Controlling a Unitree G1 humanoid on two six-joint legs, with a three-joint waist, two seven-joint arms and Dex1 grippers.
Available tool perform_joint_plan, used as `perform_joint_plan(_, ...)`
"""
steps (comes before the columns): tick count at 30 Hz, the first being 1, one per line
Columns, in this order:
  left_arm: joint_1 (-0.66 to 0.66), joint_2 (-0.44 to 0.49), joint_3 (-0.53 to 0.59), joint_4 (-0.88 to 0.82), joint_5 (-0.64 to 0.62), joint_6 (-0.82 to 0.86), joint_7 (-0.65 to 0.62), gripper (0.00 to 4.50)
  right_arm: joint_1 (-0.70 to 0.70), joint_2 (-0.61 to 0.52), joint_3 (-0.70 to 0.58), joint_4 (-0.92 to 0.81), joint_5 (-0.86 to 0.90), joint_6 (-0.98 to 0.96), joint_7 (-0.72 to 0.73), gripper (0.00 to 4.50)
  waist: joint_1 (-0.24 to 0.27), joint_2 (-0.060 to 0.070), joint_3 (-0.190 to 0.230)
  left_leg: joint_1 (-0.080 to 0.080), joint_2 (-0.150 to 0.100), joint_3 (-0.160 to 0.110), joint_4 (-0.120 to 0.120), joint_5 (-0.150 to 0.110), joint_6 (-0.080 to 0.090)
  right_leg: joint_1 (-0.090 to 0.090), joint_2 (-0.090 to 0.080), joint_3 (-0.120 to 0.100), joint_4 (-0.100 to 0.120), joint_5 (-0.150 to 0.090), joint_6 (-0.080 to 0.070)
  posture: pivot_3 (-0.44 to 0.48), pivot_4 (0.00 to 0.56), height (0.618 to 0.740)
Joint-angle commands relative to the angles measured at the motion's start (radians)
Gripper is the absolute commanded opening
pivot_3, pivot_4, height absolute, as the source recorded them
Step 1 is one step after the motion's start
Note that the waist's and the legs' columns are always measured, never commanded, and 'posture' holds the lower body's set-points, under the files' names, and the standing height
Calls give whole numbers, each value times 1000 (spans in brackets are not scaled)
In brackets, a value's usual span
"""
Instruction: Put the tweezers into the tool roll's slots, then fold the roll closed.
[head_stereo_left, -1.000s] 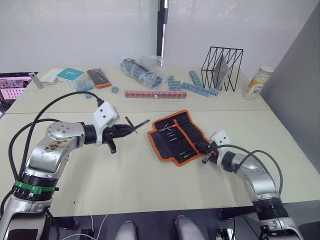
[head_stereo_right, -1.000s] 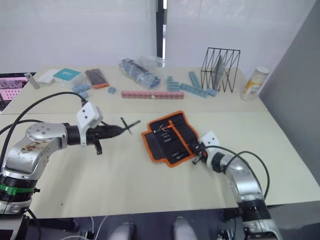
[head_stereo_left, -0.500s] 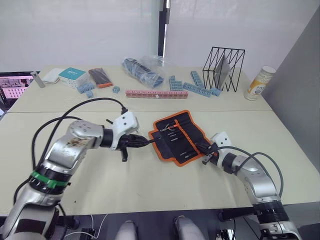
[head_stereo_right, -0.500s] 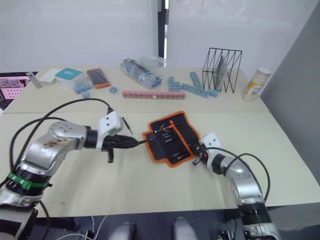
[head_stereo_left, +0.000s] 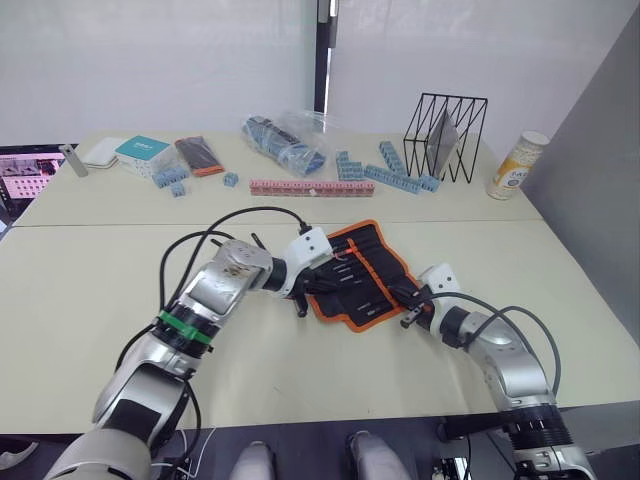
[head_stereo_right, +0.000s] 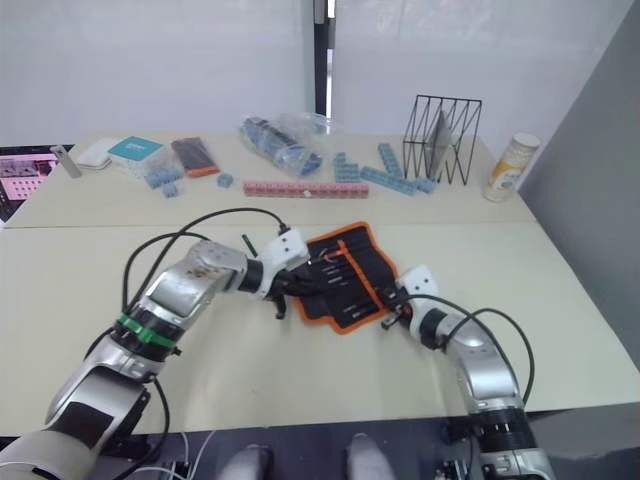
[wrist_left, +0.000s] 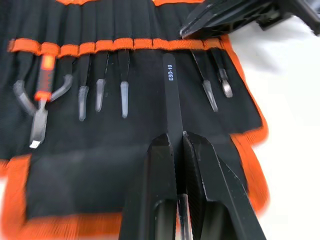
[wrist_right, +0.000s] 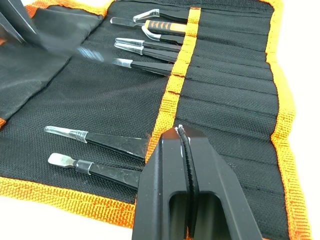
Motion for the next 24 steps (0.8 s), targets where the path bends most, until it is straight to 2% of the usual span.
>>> perform_joint_plan(1,-53,-40,3,81,40,-61,15,32,17,9,30,-18,-2,21,1,0,0,0,0,0,0,0,0,0,0,0,0,0,0,0,0,0,150,737)
perform_joint_plan(8,-84,-109,-4,211,105,-128,25,32,43,7,31,-41,-1,31,-6,0,3,0,0,-1,0,0,0,0,0,0,0,0,0,0,0,0,150,737)
perform_joint_plan(17,-119,-116,-7,288,160,-156,-12,32,34,5,28,-31,1,37,-13,0,3,0,0,-1,0,-1,0,0,0,0,0,0,0,0,1,0,150,737)
perform_joint_plan(24,-118,-115,-26,284,194,-150,-48,32,31,9,40,-24,-1,40,-6,0,3,0,0,-1,0,-1,0,0,0,0,0,0,0,0,1,0,150,737)
